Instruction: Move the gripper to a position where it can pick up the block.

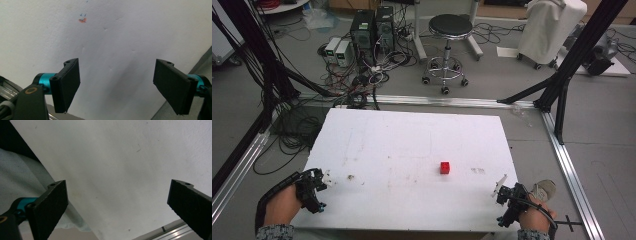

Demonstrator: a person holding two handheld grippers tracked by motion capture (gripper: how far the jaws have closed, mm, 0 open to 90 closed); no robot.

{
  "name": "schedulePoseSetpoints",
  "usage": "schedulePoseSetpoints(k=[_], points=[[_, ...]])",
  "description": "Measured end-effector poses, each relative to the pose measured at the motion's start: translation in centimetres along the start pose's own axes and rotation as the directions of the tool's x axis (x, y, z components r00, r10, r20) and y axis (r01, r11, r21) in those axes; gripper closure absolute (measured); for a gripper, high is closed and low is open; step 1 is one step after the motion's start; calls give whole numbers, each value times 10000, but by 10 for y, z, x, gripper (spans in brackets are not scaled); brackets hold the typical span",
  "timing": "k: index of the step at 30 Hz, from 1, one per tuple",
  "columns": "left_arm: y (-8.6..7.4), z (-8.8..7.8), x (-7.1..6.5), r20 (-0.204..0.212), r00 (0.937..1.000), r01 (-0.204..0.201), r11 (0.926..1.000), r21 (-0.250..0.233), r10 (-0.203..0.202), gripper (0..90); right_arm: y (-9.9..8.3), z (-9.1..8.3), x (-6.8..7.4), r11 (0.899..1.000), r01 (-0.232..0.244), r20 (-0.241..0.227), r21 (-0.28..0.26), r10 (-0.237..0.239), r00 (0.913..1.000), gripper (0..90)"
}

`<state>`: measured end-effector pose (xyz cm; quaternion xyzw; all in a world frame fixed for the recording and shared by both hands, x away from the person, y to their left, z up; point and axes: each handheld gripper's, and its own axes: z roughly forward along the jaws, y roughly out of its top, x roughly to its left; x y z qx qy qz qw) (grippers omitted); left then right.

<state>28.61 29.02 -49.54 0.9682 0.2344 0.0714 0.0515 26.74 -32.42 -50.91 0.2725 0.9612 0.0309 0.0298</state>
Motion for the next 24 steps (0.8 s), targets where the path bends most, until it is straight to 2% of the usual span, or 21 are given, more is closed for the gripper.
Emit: schedulePoseSetpoints(k=[6,9,12,17,20,21,22,23,24], points=[[3,2,0,75,9999,-112,9999,27,111,219,-1,-6,-1,9999,-120,58,-115,121,9999,25],[2,1,-1,54,10000,-75,10000,-17,75,219,-2,-14,-4,9993,-270,269,-261,277,9993,25],[1,1,0,54,10000,-39,10000,-76,39,219,-1,-17,-5,9994,-191,282,-299,199,9994,26],[3,1,1,64,10000,-21,9999,-146,22,219,9,-31,-13,9990,352,366,-286,-341,9987,25],[4,1,2,111,9999,-62,9999,-130,63,219,13,-35,-17,9982,518,515,-305,-502,9974,26],[5,2,2,134,9999,-53,9999,-126,55,219,16,-39,-21,9964,776,660,-340,-753,9950,26],[5,2,2,134,9999,-53,9999,-126,55,219,16,-39,-21,9964,776,660,-340,-753,9950,26],[5,2,2,148,9998,-106,9999,-115,108,219,19,-43,-25,9926,1110,757,-493,-1071,9914,26],[5,2,2,148,9998,-106,9999,-115,108,219,19,-43,-25,9926,1110,757,-493,-1071,9914,26]])
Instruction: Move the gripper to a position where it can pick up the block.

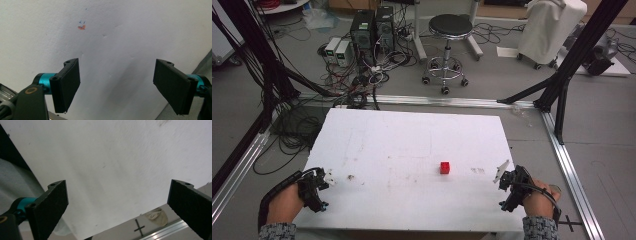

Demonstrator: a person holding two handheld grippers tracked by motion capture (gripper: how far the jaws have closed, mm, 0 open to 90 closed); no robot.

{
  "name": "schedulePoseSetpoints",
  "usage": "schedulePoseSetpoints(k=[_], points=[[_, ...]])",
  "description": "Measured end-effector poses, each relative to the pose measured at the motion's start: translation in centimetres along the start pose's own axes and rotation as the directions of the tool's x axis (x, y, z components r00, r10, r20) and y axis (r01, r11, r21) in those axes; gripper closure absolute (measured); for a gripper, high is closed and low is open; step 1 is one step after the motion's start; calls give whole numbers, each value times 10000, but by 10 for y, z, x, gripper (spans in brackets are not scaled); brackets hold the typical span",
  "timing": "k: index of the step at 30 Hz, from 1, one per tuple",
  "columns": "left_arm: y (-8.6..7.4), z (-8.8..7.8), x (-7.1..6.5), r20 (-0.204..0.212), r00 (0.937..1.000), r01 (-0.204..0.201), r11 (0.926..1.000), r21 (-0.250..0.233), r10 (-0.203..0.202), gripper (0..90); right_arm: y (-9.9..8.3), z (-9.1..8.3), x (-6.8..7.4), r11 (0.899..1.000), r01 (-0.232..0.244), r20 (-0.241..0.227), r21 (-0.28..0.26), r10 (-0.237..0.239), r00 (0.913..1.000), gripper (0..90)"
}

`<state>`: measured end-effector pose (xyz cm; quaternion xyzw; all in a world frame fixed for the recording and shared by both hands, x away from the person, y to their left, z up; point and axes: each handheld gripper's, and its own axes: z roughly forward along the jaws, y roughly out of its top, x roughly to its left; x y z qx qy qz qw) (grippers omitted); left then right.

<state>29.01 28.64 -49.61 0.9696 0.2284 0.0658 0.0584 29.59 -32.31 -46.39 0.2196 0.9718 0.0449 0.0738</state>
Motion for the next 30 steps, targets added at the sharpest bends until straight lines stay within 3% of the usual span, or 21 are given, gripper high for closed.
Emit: schedulePoseSetpoints(k=[4,5,6,7,10,11,12,13,16,17,20,21,22,23,24,25,30], points=[[0,0,0,-54,10000,79,10000,-34,-79,219,7,-5,-9,9984,516,147,-230,-513,9986,26],[-1,1,0,-14,9999,109,9999,-86,-110,220,12,-7,-13,9963,854,155,-100,-852,9962,26],[-1,1,0,-14,9999,109,9999,-86,-110,219,12,-7,-13,9963,854,155,-100,-852,9962,26],[-1,1,0,13,9999,119,9999,-106,-118,219,19,-9,-16,9922,1245,288,93,-1247,9918,25],[0,0,0,40,10000,88,9999,-69,-88,219,26,-12,-19,9882,1516,270,205,-1521,9880,25],[0,1,0,4,10000,89,9999,-89,-89,219,33,-15,-23,9826,1834,276,296,-1842,9825,25],[0,0,0,-11,10000,88,9999,-84,-88,219,33,-15,-23,9826,1834,276,296,-1842,9825,25],[0,0,0,-15,10000,92,9999,-76,-92,219,42,-18,-26,9748,2214,350,283,-2223,9743,25],[0,0,0,-11,10000,94,9999,-104,-94,219,50,-21,-30,9690,2467,383,145,-2471,9682,26],[0,0,0,-6,10000,91,9999,-101,-91,219,57,-24,-34,9598,2806,392,14,-2804,9591,26],[0,0,1,29,9999,141,9999,-75,-141,219,65,-27,-38,9555,2949,404,72,-2950,9547,26],[0,1,1,20,9999,118,9999,-66,-118,219,72,-29,-42,9485,3168,321,74,-3169,9479,25],[0,1,1,20,9999,118,9999,-66,-118,220,72,-29,-42,9485,3168,321,74,-3169,9479,25],[0,1,1,1,10000,83,10000,-33,-83,220,78,-30,-45,9406,3396,263,2,-3394,9403,26],[1,2,0,18,9999,167,9998,-122,-167,220,78,-30,-45,9406,3396,263,2,-3394,9403,26],[1,2,1,68,9999,104,9999,-91,-103,219,83,-31,-48,9344,3562,290,17,-3561,9340,26],[2,3,1,112,9999,110,9999,-84,-109,220,94,-31,-51,9271,3748,354,-16,-3745,9265,25]])
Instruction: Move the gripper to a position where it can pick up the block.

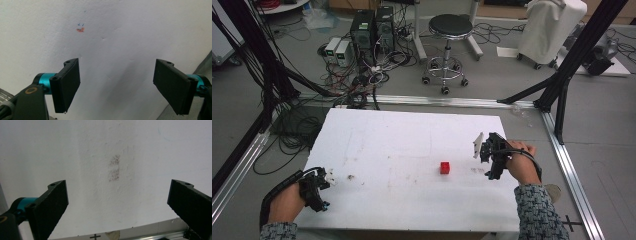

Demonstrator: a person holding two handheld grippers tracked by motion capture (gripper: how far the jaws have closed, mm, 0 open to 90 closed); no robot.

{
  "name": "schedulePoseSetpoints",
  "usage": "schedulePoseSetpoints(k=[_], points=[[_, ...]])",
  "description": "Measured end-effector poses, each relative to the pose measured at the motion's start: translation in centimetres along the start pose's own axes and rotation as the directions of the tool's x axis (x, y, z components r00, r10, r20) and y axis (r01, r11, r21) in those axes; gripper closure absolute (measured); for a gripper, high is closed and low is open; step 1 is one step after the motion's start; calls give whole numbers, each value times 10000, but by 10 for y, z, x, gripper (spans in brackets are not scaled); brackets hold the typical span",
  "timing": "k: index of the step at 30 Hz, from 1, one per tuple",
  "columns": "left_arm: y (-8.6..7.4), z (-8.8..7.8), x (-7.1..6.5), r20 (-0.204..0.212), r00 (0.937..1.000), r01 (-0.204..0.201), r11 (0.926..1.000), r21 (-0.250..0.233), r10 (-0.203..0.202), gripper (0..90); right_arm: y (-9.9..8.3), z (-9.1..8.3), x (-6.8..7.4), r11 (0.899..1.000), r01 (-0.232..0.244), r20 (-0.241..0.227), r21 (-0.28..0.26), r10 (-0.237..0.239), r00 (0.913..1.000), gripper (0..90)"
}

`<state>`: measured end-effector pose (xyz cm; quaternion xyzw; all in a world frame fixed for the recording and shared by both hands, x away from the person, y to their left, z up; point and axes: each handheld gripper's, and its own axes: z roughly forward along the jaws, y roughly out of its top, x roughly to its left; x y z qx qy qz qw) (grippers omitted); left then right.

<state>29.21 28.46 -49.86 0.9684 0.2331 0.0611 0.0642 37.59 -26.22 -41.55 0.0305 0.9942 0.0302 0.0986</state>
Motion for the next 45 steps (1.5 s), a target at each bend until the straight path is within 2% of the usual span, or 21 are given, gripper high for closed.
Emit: schedulePoseSetpoints(k=[3,9,13,18,23,45], points=[[0,0,1,31,10000,-27,10000,40,27,220,9,1,-6,9992,365,-49,-142,-365,9993,25],[0,1,1,12,10000,-13,10000,4,13,220,25,6,-17,9971,622,-230,-431,-632,9977,25],[2,2,0,48,10000,-6,10000,10,6,220,37,12,-21,9962,704,-538,-520,-732,9959,26],[3,2,0,65,10000,-67,10000,19,67,220,49,21,-24,9953,805,-686,-539,-841,9941,25],[3,3,0,79,9999,-66,10000,22,66,220,65,34,-29,9931,840,-813,-815,-907,9926,25],[3,4,1,121,9999,-45,10000,49,45,220,98,77,-33,9905,1140,-1325,-769,-1234,9835,26]])
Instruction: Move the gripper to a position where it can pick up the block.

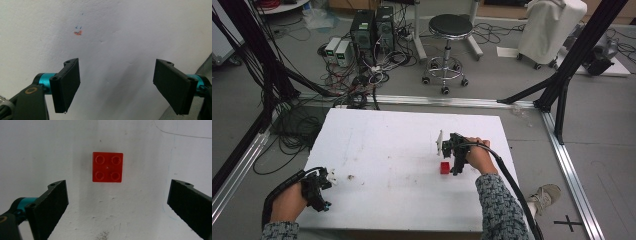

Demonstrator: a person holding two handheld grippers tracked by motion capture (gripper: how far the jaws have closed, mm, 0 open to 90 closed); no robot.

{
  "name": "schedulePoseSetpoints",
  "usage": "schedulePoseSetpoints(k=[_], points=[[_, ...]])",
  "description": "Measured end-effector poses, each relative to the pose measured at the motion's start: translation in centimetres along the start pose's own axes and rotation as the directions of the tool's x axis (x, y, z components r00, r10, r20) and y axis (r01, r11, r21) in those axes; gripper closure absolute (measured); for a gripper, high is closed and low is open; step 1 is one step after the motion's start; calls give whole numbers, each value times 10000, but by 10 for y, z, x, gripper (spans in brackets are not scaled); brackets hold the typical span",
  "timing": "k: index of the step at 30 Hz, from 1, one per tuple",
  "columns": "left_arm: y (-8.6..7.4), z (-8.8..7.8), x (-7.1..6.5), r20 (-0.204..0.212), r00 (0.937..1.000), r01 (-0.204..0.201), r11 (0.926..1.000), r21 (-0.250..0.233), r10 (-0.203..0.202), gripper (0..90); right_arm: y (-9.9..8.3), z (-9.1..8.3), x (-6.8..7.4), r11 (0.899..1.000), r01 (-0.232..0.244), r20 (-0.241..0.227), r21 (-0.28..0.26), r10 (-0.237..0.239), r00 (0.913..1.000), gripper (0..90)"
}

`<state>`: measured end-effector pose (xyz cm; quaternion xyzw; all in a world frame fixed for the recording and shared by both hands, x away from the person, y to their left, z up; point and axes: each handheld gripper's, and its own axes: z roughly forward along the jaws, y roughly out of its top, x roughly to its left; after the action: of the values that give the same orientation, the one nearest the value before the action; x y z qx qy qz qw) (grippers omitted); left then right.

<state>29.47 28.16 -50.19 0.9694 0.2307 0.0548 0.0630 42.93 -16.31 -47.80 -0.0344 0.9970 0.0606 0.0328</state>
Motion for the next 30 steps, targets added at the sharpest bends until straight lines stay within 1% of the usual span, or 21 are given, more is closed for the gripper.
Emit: schedulePoseSetpoints(k=[1,2,5,6,8,9,11,12,14,15,16,17,18,19,20,26,28,29,30], points=[[0,0,0,-3,10000,-2,10000,1,2,220,0,0,0,10000,0,0,0,0,10000,26],[0,0,0,-45,10000,42,10000,-54,-42,220,2,4,-1,10000,28,-46,44,-27,10000,26],[0,0,0,-46,10000,52,10000,-48,-52,220,4,8,-2,10000,13,-116,50,-12,9999,26],[0,0,0,-46,10000,51,10000,-41,-51,220,6,12,-3,10000,33,-155,39,-33,9999,26],[0,0,0,-42,10000,53,10000,-43,-53,220,7,13,-2,10000,7,-159,53,-7,9999,26],[0,0,0,-27,10000,51,10000,-42,-51,220,8,16,-3,9999,113,-224,94,-111,9997,26],[0,0,0,-60,10000,44,10000,-38,-44,220,10,21,-3,9998,153,-309,151,-148,9994,26],[0,0,0,-57,10000,51,10000,-37,-51,220,12,25,-3,9995,178,-341,272,-169,9993,26],[0,0,0,-34,10000,54,10000,-40,-54,220,13,27,-3,9993,203,-355,309,-192,9992,26],[0,0,0,-39,10000,58,10000,-38,-58,220,14,29,-1,9989,87,-463,462,-66,9989,26],[0,0,0,-38,10000,56,10000,-35,-56,220,16,32,-1,9986,200,-475,480,-177,9987,26],[0,0,0,-38,10000,56,10000,-35,-56,220,16,32,-1,9986,200,-475,480,-177,9987,26],[0,0,0,-31,10000,53,10000,-44,-53,220,17,37,-1,9981,342,-549,509,-314,9980,26],[0,0,0,-31,10000,53,10000,-44,-53,220,17,37,-1,9981,342,-549,509,-314,9980,26],[0,1,0,-17,10000,52,10000,-55,-52,220,17,39,0,9971,210,-579,730,-168,9982,26],[1,1,0,26,10000,48,10000,-13,-48,220,18,42,0,9969,148,-622,770,-100,9980,26],[1,1,0,4,10000,17,10000,-26,-17,220,18,42,1,9967,-19,-596,813,68,9982,26],[1,1,0,4,10000,17,10000,-26,-17,220,18,42,1,9967,-19,-596,813,68,9982,26],[1,1,0,8,10000,18,10000,-32,-18,220,18,42,0,9974,92,-568,711,-51,9984,26]])
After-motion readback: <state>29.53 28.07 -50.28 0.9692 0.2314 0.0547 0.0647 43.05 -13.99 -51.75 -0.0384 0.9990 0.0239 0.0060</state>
